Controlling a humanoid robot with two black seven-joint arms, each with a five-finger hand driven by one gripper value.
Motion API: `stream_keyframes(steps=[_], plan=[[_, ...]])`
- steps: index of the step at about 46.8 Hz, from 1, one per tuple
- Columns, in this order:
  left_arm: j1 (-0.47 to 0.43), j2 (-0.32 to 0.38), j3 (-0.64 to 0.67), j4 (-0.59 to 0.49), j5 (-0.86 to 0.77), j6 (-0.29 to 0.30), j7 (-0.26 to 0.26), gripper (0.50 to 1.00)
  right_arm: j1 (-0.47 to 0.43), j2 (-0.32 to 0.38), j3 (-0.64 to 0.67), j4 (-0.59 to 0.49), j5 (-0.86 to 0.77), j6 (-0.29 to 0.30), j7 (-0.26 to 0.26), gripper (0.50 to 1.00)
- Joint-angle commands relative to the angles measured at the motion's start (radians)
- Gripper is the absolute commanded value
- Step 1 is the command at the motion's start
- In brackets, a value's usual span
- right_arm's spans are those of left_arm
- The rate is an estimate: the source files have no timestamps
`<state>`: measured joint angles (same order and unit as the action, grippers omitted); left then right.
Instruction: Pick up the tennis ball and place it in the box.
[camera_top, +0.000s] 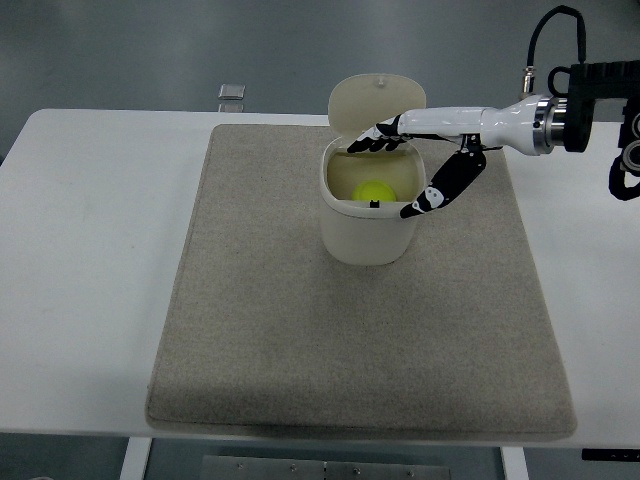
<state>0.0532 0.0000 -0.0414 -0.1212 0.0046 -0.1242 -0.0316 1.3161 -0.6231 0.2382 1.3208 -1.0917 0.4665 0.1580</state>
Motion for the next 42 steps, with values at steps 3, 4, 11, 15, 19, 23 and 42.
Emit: stream_keyframes(steps=[3, 4, 11, 15, 19, 23, 42], plan=[[-0.001, 0.0, 0.0, 0.0, 0.0, 0.0, -0.001, 0.996, 0.0, -0.047, 0.032, 0.003, 0.052, 0.092, 0.003, 0.919], [-0.001, 0.0, 0.0, 0.0, 0.0, 0.0, -0.001, 0.996, -0.001, -0.053, 0.036, 0.003, 0.052, 0.099, 0.008, 0.919], [-0.001, 0.0, 0.0, 0.0, 0.0, 0.0, -0.001, 0.996, -0.009, -0.118, 0.039, 0.003, 0.055, 0.109, 0.044, 0.919], [-0.001, 0.0, 0.0, 0.0, 0.0, 0.0, -0.001, 0.996, -0.017, -0.153, 0.039, -0.002, 0.056, 0.106, 0.08, 0.919], [0.0, 0.0, 0.0, 0.0, 0.0, 0.0, -0.001, 0.996, -0.034, -0.179, 0.041, -0.014, 0.101, 0.098, 0.107, 0.919], [-0.001, 0.0, 0.0, 0.0, 0.0, 0.0, -0.001, 0.996, -0.047, -0.207, 0.041, -0.04, 0.186, 0.096, 0.124, 0.919], [-0.001, 0.0, 0.0, 0.0, 0.0, 0.0, -0.001, 0.996, -0.176, -0.115, 0.041, -0.127, 0.493, -0.183, 0.149, 0.917]])
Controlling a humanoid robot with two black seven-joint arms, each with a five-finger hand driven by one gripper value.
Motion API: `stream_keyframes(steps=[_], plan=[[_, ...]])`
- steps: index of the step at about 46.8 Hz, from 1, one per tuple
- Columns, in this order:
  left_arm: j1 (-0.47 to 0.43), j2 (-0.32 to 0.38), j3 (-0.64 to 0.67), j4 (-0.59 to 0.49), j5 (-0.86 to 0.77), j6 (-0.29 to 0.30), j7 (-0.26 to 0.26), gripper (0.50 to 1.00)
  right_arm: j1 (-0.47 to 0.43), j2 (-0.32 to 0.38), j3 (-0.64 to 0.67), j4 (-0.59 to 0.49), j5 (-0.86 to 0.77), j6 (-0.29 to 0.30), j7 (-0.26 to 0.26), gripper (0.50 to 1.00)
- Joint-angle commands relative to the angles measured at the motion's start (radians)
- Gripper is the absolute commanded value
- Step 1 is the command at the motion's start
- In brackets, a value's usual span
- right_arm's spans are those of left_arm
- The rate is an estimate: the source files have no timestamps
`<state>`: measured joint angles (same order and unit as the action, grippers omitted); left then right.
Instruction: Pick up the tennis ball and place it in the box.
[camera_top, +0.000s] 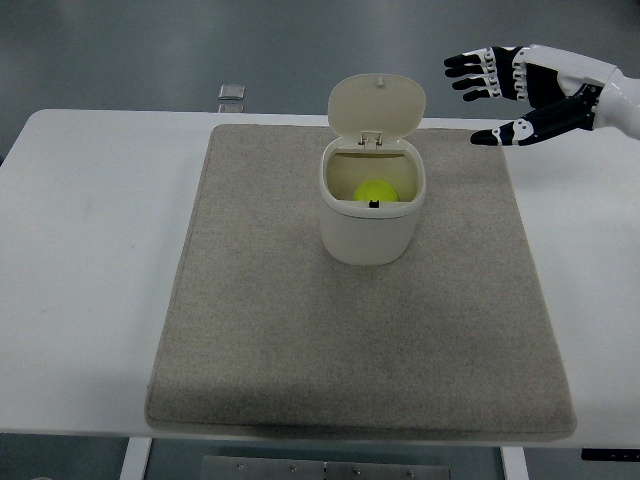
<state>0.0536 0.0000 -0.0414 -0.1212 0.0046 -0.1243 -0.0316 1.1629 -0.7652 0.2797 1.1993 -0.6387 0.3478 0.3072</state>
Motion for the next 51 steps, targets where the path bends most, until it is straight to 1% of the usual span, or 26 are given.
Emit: stream_keyframes(steps=[1, 6, 9, 11, 18, 28, 31, 35, 38, 46, 51], plan=[[-0.001, 0.0, 0.0, 0.0, 0.0, 0.0, 0.001, 0.996, -0.031, 0.038, -0.001, -0.007, 0.053, -0.087, 0.0, 0.917], [0.0, 0.0, 0.0, 0.0, 0.0, 0.0, -0.001, 0.996, -0.057, 0.09, 0.007, -0.023, 0.131, -0.205, -0.002, 0.917], [-0.001, 0.0, 0.0, 0.0, 0.0, 0.0, -0.001, 0.996, -0.078, 0.116, 0.015, -0.046, 0.181, -0.248, -0.003, 0.917], [0.0, 0.0, 0.0, 0.0, 0.0, 0.0, -0.001, 0.996, -0.089, 0.136, 0.018, -0.067, 0.208, -0.263, -0.003, 0.917], [-0.001, 0.0, 0.0, 0.0, 0.0, 0.0, -0.001, 0.996, -0.115, 0.201, 0.045, -0.136, 0.292, -0.267, -0.01, 0.915], [0.0, 0.0, 0.0, 0.0, 0.0, 0.0, -0.001, 0.996, -0.154, 0.23, 0.092, -0.222, 0.441, -0.256, -0.025, 0.913], [0.0, 0.0, 0.0, 0.0, 0.0, 0.0, -0.001, 0.996, -0.157, 0.248, 0.092, -0.239, 0.485, -0.253, -0.054, 0.913], [0.0, 0.0, 0.0, 0.0, 0.0, 0.0, -0.001, 0.996, -0.172, 0.268, 0.093, -0.276, 0.537, -0.236, -0.128, 0.913], [-0.001, 0.0, 0.0, 0.0, 0.0, 0.0, -0.001, 0.996, -0.177, 0.283, 0.095, -0.305, 0.576, -0.218, -0.157, 0.913], [-0.001, 0.0, 0.0, 0.0, 0.0, 0.0, -0.001, 0.996, -0.193, 0.293, 0.096, -0.329, 0.723, -0.184, -0.161, 0.913], [0.0, 0.0, 0.0, 0.0, 0.0, 0.0, -0.001, 0.996, -0.195, 0.299, 0.096, -0.328, 0.789, -0.181, -0.16, 0.913]])
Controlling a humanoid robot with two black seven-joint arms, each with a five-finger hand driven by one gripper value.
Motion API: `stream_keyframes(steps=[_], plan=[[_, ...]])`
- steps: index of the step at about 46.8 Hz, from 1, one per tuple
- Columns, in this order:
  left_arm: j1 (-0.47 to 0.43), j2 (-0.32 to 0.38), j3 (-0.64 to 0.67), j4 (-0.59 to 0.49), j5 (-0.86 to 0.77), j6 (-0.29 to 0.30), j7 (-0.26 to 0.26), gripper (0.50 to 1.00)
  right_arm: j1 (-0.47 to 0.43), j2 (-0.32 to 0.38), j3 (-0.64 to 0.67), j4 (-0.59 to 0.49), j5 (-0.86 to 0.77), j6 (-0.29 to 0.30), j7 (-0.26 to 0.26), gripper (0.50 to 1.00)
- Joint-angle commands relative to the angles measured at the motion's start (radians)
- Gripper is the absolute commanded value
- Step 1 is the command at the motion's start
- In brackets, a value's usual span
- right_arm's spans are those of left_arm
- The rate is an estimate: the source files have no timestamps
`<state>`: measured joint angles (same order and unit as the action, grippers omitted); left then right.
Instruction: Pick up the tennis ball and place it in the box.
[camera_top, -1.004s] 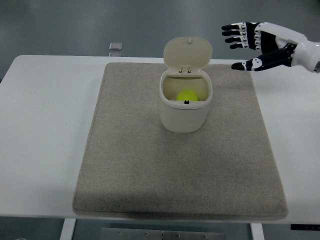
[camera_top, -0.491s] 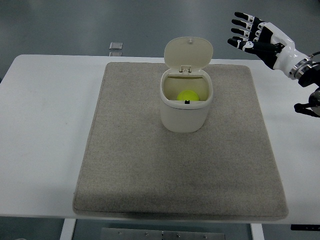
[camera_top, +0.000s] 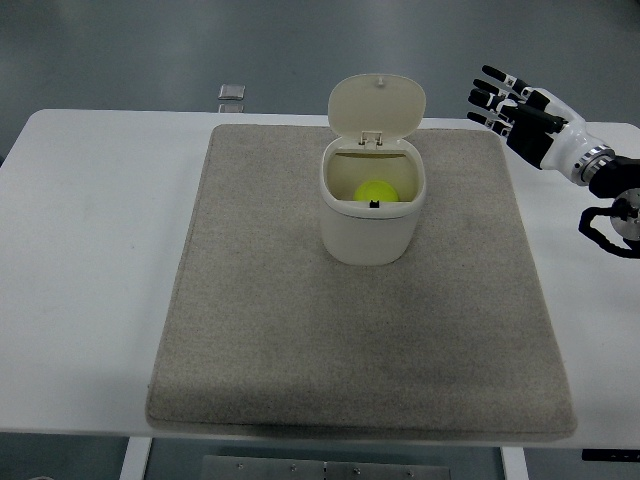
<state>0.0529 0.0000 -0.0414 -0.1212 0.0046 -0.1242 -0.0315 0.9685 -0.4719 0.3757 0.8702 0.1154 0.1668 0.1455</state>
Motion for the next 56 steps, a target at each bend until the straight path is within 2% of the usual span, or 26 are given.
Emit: stream_keyframes(steps=[1, 8, 28, 34, 56], plan=[[0.001, 0.0, 0.0, 0.0, 0.0, 0.0, 0.001, 0.996, -0.001, 0.009, 0.0, 0.001, 0.036, -0.004, 0.002, 0.913], [-0.001, 0.0, 0.0, 0.0, 0.0, 0.0, -0.001, 0.996, -0.002, 0.015, -0.015, 0.001, 0.02, -0.003, 0.005, 0.919], [0.001, 0.0, 0.0, 0.0, 0.0, 0.0, -0.001, 0.996, -0.013, -0.022, -0.014, -0.01, -0.023, -0.009, 0.008, 0.919], [0.001, 0.0, 0.0, 0.0, 0.0, 0.0, 0.001, 0.996, -0.037, -0.01, -0.001, -0.028, -0.022, -0.006, 0.012, 0.919], [-0.001, 0.0, 0.0, 0.0, 0.0, 0.0, 0.001, 0.996, -0.04, 0.004, 0.002, -0.023, -0.013, 0.0, 0.014, 0.919]])
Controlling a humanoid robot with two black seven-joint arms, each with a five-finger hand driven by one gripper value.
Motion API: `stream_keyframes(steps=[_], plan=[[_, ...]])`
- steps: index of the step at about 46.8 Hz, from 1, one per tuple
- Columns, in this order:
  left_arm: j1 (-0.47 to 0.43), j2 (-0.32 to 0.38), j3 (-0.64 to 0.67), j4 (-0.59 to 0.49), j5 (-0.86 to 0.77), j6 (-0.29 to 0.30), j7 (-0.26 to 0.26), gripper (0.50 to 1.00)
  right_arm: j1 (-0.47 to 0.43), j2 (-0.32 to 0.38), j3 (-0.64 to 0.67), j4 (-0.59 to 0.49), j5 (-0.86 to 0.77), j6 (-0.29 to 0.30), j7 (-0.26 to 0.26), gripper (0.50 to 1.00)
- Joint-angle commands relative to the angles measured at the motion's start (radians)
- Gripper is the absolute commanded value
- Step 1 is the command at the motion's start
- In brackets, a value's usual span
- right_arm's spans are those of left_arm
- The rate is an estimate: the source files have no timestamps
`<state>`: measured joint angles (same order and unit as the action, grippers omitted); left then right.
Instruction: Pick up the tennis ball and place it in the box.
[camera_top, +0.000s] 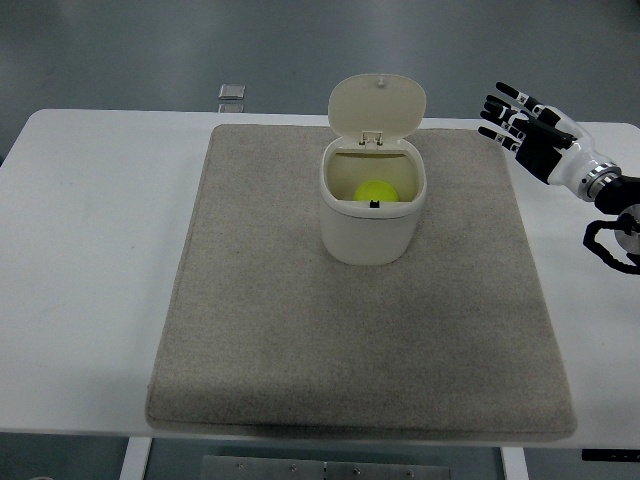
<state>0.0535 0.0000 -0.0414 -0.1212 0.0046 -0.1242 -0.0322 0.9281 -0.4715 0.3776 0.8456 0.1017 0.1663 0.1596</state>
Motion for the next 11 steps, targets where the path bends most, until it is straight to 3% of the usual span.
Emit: stream_keyframes(steps=[1, 11], plan=[[0.0, 0.0, 0.0, 0.0, 0.0, 0.0, 0.0, 0.996, 0.0, 0.005, 0.0, 0.001, 0.001, 0.001, 0.0, 0.919], [-0.001, 0.0, 0.0, 0.0, 0.0, 0.0, 0.0, 0.996, 0.0, 0.005, 0.015, 0.003, 0.004, 0.002, 0.021, 0.919]])
